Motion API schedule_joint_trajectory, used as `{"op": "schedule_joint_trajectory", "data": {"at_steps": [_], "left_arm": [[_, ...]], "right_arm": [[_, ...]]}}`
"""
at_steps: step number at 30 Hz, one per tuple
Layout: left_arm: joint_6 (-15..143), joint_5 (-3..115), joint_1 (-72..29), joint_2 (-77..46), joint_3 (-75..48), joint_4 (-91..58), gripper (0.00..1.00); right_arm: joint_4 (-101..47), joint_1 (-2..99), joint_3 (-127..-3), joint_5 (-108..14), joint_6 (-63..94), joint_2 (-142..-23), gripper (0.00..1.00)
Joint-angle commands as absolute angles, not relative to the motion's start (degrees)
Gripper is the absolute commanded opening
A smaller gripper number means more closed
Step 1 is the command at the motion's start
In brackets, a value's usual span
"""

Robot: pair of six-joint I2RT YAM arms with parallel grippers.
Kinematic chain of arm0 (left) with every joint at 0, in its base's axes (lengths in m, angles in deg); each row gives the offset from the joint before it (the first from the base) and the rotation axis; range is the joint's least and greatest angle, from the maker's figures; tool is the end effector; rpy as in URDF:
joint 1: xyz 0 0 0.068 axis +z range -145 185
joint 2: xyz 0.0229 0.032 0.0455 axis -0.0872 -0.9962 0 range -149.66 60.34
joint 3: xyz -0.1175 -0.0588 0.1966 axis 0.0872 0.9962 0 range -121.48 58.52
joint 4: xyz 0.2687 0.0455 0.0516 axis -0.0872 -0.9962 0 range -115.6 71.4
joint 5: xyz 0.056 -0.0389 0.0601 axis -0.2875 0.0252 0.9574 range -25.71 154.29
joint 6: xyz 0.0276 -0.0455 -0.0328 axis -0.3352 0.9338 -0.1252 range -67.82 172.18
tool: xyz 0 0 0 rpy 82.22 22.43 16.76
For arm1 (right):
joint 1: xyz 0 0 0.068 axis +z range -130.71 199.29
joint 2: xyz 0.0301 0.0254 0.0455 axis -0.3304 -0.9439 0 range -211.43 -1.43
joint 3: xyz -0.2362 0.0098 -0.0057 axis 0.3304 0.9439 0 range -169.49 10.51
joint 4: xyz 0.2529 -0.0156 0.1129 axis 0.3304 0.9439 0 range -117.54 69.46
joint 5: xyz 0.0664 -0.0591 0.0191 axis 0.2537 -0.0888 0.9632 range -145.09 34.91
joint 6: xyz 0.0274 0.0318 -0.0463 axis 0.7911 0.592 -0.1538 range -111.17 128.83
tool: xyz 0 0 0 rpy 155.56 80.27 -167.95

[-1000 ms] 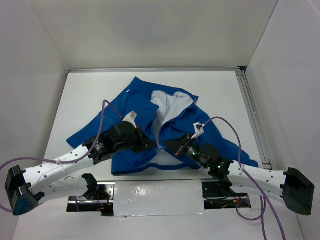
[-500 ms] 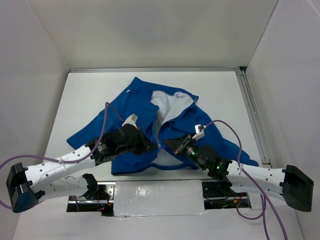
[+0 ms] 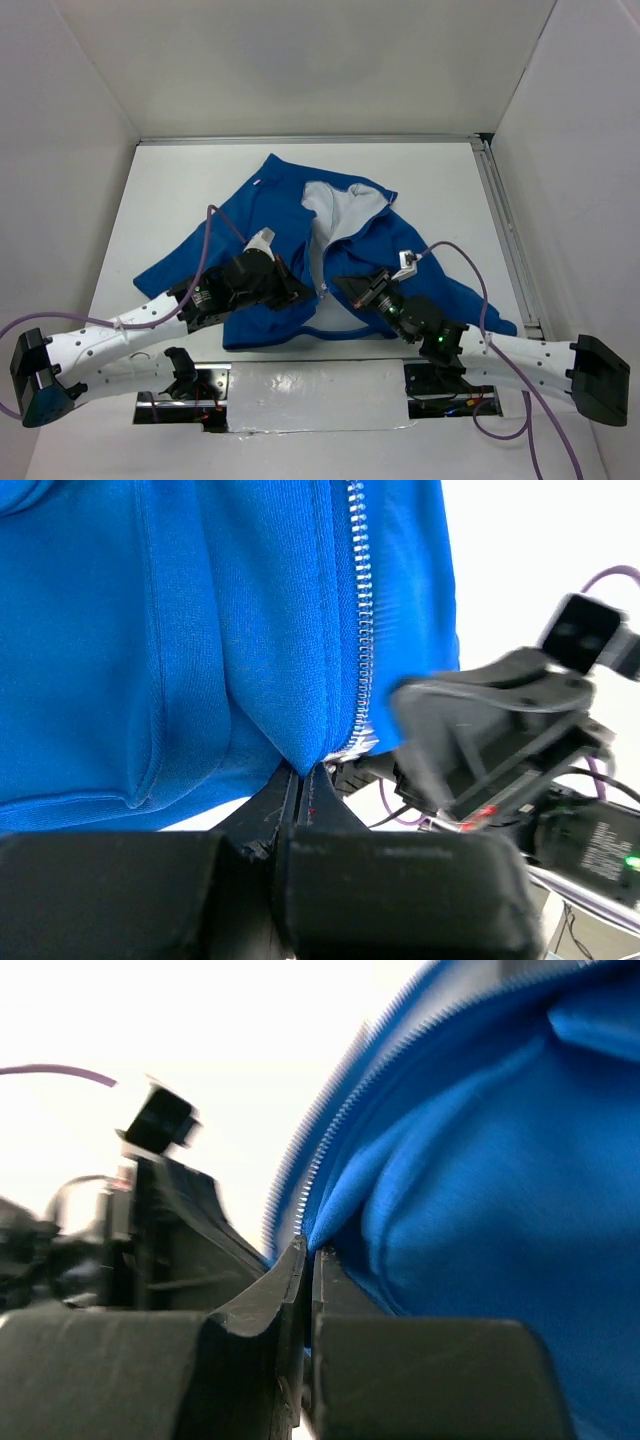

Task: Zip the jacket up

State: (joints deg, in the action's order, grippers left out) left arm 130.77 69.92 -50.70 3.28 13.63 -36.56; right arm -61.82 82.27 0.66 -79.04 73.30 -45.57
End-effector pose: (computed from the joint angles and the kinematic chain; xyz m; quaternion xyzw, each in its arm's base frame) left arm 0.1563 -0.2210 0.2458 -0.1957 0.8435 -0.4427 0.2328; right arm 0.1195 0.1921 0.1730 0.1556 0.6898 0.5553 0.4377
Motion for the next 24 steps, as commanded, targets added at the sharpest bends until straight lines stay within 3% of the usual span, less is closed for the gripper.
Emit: {"op": "schedule_joint_trajectory", "data": {"at_steps": [1, 5, 10, 13, 16, 24], "left_arm": [[128.1, 68.3, -51.2, 4.3, 10.4, -33.4, 0.0], [124.8, 68.9, -51.3, 5.1, 7.5, -33.8, 0.0], [123.5, 74.1, -51.2, 3.1, 2.9, -36.9, 0.0], [122.0, 75.0, -51.2, 0.8, 0.8, -35.7, 0.0], [120.5, 75.2, -51.3, -1.3, -1.7, -35.5, 0.0], [117.6, 74.2, -51.3, -5.7, -6.5, -34.5, 0.0]], "right_arm": [[-71.9, 82.7, -0.8, -86.0, 59.2, -40.6, 0.0], [-74.7, 77.7, -9.8, -80.0, 42.7, -36.6, 0.0], [-65.5, 74.3, -17.3, -62.0, 41.1, -31.7, 0.0], [-58.2, 74.4, -13.2, -69.2, 45.8, -34.6, 0.0], [-61.2, 73.1, -7.0, -75.2, 48.0, -39.0, 0.0], [-66.7, 70.7, -9.7, -67.0, 42.6, -42.4, 0.0]]}}
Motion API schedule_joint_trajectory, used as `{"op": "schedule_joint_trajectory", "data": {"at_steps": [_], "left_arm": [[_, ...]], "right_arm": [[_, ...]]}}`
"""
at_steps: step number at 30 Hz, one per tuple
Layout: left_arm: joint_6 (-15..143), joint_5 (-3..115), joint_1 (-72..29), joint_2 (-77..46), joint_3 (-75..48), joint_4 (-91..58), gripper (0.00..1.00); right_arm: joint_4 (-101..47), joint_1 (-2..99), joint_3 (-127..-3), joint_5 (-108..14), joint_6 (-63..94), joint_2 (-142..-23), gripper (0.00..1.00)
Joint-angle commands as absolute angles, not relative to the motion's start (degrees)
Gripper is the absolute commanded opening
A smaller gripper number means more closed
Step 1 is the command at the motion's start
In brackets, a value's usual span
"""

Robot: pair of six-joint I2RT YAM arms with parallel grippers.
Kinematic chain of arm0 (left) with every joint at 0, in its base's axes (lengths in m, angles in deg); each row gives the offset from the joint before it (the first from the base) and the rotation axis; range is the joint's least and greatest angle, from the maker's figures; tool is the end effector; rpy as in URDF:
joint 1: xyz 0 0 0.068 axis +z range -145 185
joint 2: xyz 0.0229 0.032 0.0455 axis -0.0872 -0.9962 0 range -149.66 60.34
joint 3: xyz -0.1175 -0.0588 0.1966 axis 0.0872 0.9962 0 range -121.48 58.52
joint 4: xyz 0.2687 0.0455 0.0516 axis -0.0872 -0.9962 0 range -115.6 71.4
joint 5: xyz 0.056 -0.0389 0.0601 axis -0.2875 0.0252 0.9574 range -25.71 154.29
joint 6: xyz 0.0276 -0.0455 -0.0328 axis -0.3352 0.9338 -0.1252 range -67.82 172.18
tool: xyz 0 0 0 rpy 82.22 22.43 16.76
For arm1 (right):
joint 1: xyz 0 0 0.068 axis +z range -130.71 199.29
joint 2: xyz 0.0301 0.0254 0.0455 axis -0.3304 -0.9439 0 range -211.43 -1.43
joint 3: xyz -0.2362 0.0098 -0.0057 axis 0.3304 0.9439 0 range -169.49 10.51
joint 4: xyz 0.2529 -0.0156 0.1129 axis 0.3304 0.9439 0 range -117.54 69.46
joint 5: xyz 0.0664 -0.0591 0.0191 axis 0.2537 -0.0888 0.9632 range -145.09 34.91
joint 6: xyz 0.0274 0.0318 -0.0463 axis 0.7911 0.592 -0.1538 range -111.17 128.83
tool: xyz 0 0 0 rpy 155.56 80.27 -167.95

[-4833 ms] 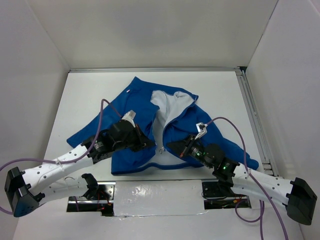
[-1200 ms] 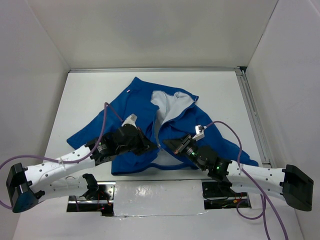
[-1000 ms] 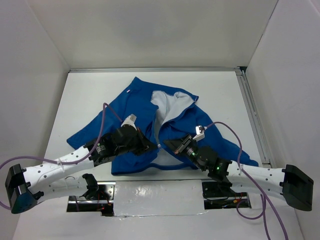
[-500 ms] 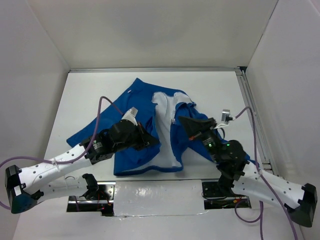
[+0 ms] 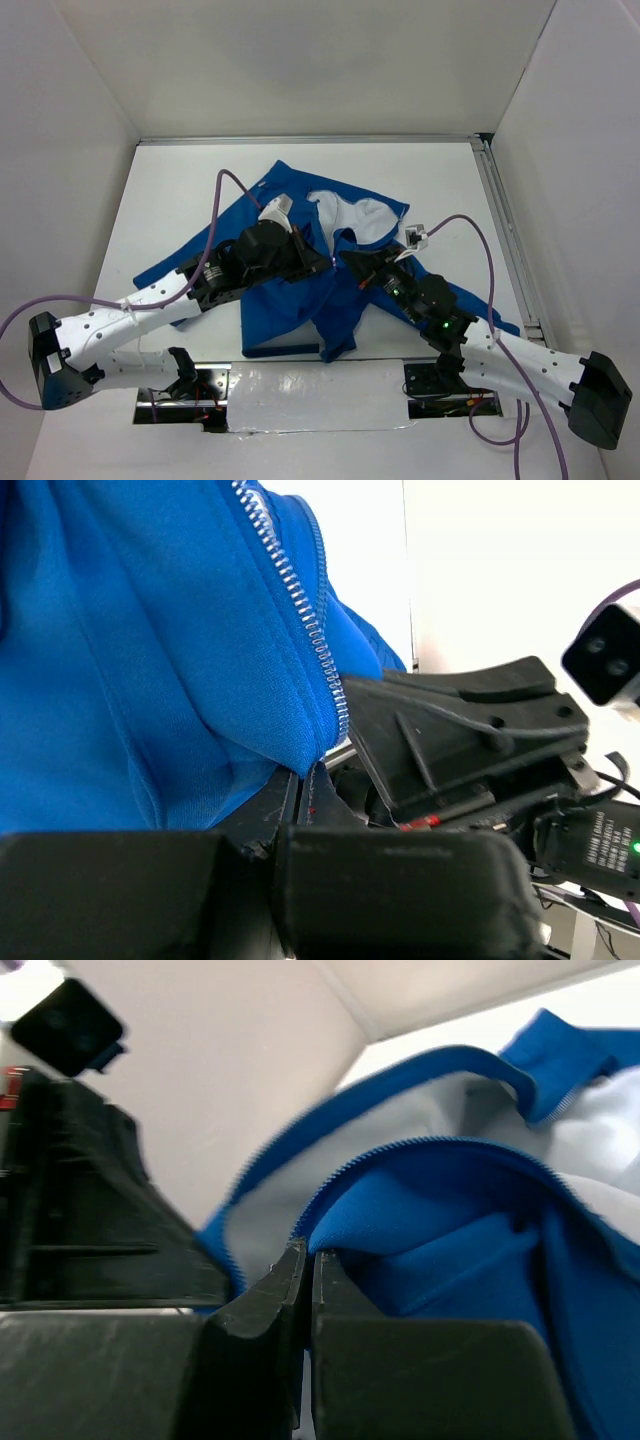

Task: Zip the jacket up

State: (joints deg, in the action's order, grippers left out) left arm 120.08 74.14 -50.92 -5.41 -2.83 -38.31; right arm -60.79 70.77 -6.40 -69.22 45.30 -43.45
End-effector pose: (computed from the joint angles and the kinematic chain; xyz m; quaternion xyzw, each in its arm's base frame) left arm 0.1766 -0.2467 0.3100 -0.1336 0.8267 -0.4441 0.3187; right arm 0.1544 0.1756 0.2252 0.0072 0.6567 0.4626 0.5955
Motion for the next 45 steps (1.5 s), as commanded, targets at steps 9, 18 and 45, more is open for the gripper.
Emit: {"op": "schedule_joint_trajectory", "data": {"at_steps": [9, 18, 45], "left_arm": [[115.9, 70.2, -51.4, -5.8, -6.2, -32.9, 0.0], [113.9, 68.6, -51.8, -1.1, -3.7, -33.3, 0.0], [114.8, 74.6, -51.9, 1.5, -4.8, -31.5, 0.0]], "right_arm": [[-74.5, 70.6, -5.5, -68.3, 45.9, -40.8, 0.0], [-73.9, 65.6, -9.3, -64.6, 42.8, -34.4, 0.0], [-73.6, 65.0, -0.2, -54.4, 55.2, -30.6, 0.0]]}}
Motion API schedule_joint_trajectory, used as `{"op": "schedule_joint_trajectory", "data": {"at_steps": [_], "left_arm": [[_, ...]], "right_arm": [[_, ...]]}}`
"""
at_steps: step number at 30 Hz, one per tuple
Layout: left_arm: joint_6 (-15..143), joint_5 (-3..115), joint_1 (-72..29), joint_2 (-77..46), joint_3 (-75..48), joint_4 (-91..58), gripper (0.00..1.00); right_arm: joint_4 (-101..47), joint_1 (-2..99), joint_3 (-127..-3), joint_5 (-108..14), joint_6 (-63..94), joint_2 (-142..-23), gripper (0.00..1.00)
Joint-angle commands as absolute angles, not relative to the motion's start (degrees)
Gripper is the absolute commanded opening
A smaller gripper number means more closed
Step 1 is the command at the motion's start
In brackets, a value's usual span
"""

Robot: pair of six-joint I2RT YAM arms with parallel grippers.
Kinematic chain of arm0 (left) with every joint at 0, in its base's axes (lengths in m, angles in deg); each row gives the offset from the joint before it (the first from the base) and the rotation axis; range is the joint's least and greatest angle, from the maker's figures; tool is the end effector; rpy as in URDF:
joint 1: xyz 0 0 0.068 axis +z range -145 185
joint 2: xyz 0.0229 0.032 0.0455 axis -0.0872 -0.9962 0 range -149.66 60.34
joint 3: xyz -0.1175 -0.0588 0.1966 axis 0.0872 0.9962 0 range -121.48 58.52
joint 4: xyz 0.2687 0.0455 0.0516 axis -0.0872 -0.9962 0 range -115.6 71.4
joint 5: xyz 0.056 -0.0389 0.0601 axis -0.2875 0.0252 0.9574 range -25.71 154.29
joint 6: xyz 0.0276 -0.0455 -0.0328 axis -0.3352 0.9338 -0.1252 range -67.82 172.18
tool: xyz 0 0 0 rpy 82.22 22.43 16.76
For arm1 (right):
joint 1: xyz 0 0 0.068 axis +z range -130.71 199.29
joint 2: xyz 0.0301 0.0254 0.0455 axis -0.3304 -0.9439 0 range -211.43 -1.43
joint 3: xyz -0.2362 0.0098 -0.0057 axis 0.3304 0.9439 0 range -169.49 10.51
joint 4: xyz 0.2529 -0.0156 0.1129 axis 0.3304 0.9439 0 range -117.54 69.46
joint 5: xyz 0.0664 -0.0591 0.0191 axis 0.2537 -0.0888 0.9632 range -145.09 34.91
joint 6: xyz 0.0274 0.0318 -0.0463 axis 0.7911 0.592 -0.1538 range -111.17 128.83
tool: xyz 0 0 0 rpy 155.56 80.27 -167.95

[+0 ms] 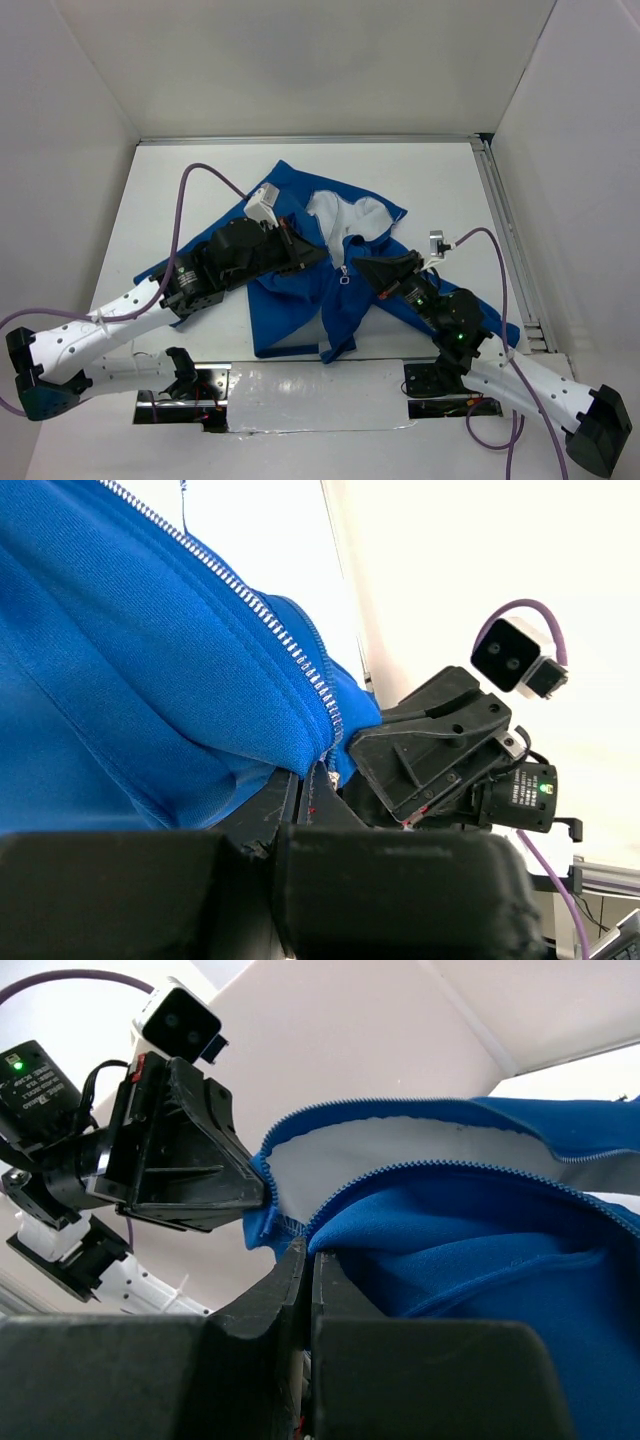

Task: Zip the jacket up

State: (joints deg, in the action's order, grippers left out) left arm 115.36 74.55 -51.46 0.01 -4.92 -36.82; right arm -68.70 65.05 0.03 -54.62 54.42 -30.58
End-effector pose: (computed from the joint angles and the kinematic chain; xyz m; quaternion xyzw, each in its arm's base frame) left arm 0.1634 -0.2313 0.3526 -0.1005 0.7862 -0.4878 0.3658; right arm 0.1407 0.1452 0.2432 -0.0043 0.5556 0.5964 0.5793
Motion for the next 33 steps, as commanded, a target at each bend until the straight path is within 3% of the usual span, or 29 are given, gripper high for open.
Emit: {"op": "schedule_joint_trajectory", "data": {"at_steps": [1, 33], "left_arm": [[114.8, 74.4, -51.9, 1.5, -4.8, -31.3, 0.0], [117.5, 74.4, -52.0, -2.9, -5.6, -32.7, 0.0]], "right_arm": [[-73.9, 65.0, -0.1, -54.4, 55.2, -30.8, 0.0], [-75.2, 65.3, -1.2, -54.8, 57.3, -33.8, 0.0]]}}
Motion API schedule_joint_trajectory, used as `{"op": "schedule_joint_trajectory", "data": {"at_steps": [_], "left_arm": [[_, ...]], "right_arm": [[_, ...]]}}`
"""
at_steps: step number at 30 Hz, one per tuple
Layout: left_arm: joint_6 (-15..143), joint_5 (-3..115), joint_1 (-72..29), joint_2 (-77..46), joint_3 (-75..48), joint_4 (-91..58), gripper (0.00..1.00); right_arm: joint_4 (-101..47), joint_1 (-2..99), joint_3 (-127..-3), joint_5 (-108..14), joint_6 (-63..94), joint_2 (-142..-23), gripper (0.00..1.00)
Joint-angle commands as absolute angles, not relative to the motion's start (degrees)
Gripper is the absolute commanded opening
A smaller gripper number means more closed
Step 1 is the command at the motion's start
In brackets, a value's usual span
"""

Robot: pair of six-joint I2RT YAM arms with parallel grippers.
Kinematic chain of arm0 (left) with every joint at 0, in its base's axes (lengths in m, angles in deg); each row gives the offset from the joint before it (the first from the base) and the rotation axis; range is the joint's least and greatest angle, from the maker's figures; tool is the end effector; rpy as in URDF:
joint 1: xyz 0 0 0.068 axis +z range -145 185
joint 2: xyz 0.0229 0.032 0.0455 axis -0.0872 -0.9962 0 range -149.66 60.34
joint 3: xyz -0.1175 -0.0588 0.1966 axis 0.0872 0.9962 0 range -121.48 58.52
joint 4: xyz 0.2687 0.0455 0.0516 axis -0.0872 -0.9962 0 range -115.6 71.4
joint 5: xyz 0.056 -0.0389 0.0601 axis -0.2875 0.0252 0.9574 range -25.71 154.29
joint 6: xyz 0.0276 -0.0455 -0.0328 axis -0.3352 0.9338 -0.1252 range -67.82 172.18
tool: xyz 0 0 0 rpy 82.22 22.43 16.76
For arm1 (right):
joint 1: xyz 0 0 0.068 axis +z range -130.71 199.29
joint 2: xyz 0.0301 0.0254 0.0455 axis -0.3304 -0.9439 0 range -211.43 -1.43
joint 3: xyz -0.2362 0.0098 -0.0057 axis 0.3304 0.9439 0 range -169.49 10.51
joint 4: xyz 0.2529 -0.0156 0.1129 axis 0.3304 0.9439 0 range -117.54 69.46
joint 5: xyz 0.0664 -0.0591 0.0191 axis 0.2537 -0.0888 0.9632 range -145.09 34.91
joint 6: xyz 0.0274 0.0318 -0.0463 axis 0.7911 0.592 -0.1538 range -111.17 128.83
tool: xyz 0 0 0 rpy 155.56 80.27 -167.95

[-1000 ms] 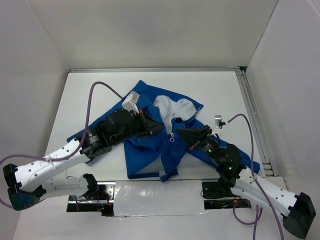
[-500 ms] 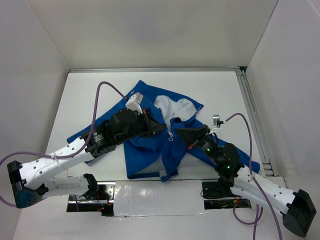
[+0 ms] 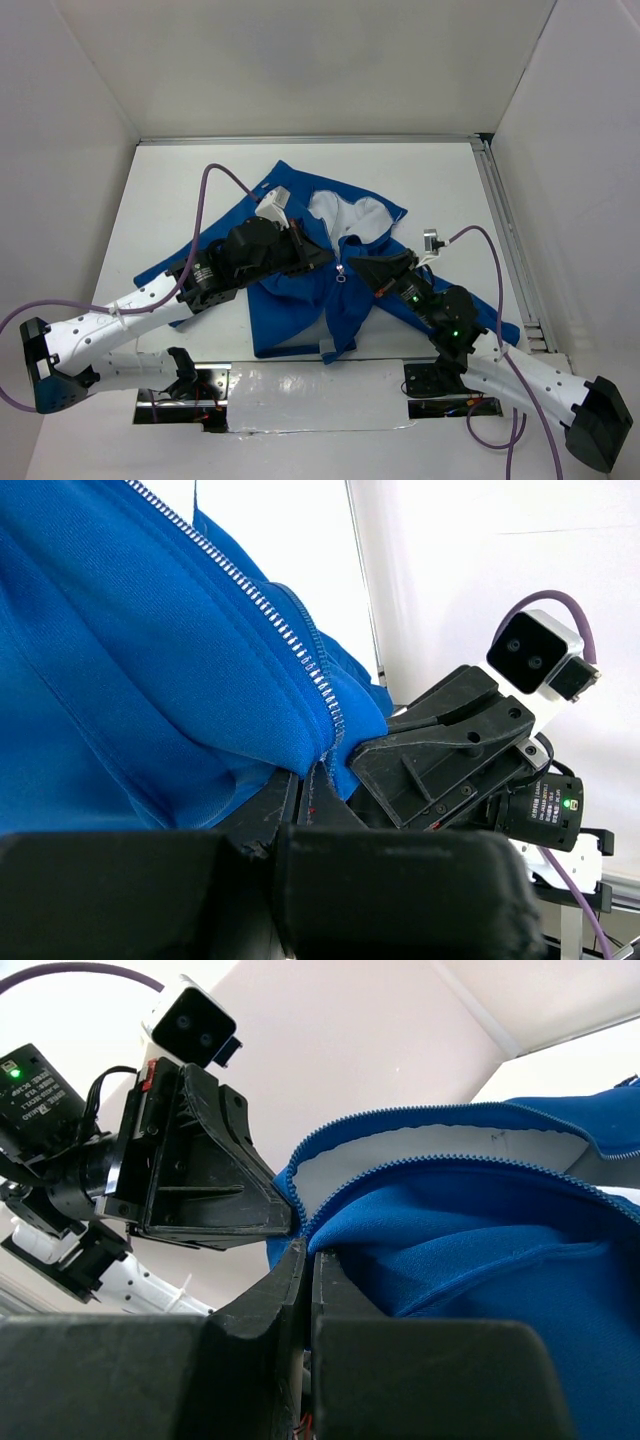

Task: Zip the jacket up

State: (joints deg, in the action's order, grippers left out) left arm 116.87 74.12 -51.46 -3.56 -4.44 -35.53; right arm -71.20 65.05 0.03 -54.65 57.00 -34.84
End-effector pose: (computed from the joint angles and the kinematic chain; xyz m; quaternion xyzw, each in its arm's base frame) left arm 0.1716 -0.2444 0.3352 -0.1080 0.7997 -0.4768 0.3485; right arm 0.1458 0.1504 0.2343 0.0087 0.5683 0.6029 0.5599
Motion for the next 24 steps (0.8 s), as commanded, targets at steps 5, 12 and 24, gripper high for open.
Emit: {"op": "schedule_joint_trajectory", "data": {"at_steps": [5, 12, 24], "left_arm": [[116.5, 72.5, -52.0, -2.9, -5.2, -31.4, 0.0], [115.4, 69.7, -52.0, -1.7, -3.5, -28.9, 0.0], [116.3, 69.2, -52.0, -0.7, -2.0, -28.7, 0.0]], "right_arm": [[-75.4, 65.3, -1.6, -54.9, 57.2, -34.2, 0.0], [-75.3, 65.4, -1.1, -56.5, 57.8, -34.2, 0.0], [-73.1, 65.3, -1.7, -56.9, 57.0, -33.3, 0.0]]}}
